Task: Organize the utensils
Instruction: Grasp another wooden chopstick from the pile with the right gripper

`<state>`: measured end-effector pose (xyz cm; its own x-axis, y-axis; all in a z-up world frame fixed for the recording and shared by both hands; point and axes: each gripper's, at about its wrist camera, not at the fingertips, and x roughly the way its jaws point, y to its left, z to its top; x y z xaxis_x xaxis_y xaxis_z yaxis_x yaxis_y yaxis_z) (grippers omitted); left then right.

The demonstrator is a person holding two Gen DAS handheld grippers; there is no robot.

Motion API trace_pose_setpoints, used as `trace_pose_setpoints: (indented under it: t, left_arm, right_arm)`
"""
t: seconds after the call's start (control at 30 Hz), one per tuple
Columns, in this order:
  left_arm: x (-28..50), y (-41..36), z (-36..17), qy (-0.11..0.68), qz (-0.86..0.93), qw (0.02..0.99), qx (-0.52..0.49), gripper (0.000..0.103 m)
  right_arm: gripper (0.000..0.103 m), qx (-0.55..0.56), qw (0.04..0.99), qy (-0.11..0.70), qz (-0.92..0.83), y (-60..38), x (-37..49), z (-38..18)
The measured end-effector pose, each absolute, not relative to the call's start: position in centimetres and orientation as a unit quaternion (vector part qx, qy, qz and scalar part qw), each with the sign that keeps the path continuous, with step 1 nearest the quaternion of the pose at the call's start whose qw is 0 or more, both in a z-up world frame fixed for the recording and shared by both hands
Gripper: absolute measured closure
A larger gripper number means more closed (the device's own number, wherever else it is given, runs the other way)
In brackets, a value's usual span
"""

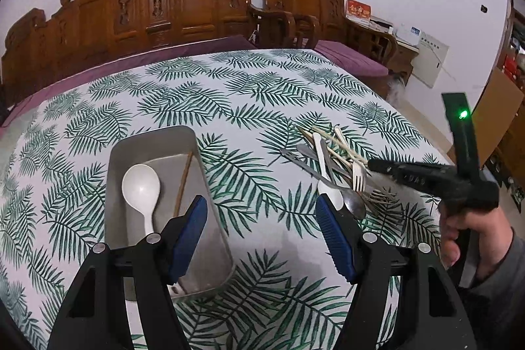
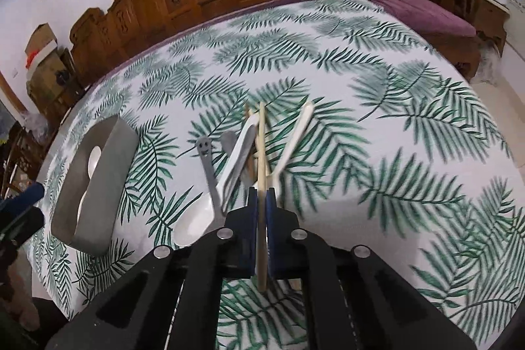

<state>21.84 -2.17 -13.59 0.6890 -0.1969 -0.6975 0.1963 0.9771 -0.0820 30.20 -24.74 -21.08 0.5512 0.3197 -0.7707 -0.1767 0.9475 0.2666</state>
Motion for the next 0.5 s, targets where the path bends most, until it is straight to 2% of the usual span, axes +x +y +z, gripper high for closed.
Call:
trace_pose_setpoints:
  t: [0.5]
  left_arm:
    - [23.0,-8.5,-15.3,0.397,-0.107,0.910,0.041,0.038]
  right_arm:
    - [0.097,0.077,0.899,0.406,0.145,-28.5,29.9,-19.6]
